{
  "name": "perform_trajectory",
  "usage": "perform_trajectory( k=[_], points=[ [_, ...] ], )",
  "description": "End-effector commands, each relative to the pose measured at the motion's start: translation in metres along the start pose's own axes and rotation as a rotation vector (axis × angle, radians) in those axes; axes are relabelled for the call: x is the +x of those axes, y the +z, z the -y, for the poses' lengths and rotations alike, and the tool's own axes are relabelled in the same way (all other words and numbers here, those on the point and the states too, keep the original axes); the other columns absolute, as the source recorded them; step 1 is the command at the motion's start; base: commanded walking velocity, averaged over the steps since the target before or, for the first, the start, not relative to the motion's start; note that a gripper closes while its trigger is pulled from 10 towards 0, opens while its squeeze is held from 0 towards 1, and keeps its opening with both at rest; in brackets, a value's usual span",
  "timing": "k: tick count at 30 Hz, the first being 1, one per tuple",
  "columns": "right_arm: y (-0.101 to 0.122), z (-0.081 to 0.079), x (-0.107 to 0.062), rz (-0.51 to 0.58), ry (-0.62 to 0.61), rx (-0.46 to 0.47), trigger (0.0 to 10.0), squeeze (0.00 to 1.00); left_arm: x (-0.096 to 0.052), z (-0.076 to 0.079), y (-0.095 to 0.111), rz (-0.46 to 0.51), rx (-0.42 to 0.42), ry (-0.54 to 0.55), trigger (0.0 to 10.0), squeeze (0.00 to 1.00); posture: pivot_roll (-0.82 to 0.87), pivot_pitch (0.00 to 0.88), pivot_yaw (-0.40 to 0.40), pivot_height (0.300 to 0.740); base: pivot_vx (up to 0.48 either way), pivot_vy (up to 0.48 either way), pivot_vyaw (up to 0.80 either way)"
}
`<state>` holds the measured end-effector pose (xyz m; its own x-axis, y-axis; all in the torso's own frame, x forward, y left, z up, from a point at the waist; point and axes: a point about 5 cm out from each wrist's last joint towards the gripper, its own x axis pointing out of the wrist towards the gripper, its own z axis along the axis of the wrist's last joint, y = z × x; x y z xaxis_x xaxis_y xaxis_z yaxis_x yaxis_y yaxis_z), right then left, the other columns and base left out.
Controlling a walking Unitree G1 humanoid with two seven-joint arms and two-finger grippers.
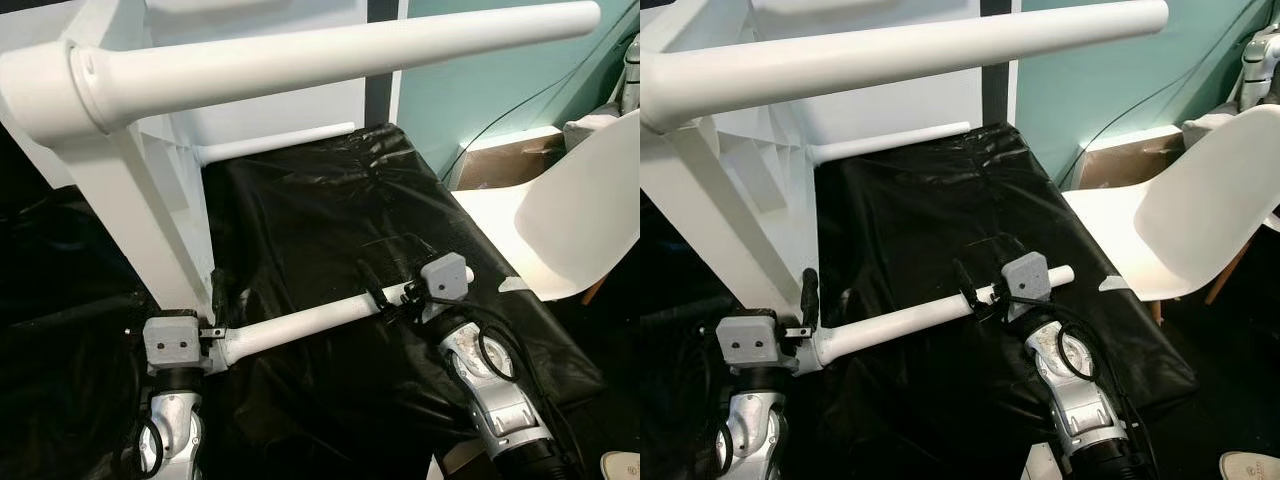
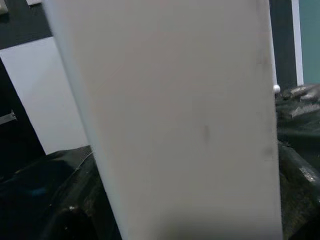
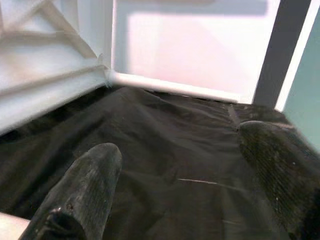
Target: Building children table
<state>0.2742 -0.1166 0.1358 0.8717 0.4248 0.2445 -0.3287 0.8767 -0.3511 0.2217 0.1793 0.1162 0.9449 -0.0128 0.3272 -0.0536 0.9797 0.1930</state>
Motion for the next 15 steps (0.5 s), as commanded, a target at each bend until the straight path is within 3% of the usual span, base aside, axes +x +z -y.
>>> perform_trajectory(
  k=[1,5,15],
  points=[
    [0.004,0.006,0.002,0.013,-0.021,-0.06,10.0,0.0,-0.005,0.001,-0.01,-0.054,0.031,-0.012,10.0,0.0,0.01,0.0,0.079,0.74,0.0,0.0,0.0],
    [0.004,0.012,0.001,-0.004,-0.02,-0.062,10.0,0.0,-0.001,0.01,-0.013,-0.071,0.033,-0.024,10.0,0.0,0.01,0.0,0.077,0.74,0.0,0.0,0.0],
    [0.008,0.007,0.005,0.017,-0.008,-0.054,10.0,0.0,0.007,0.028,-0.024,-0.14,0.004,-0.073,10.0,0.0,0.0,0.0,0.075,0.74,0.0,0.0,0.0]
  ],
)
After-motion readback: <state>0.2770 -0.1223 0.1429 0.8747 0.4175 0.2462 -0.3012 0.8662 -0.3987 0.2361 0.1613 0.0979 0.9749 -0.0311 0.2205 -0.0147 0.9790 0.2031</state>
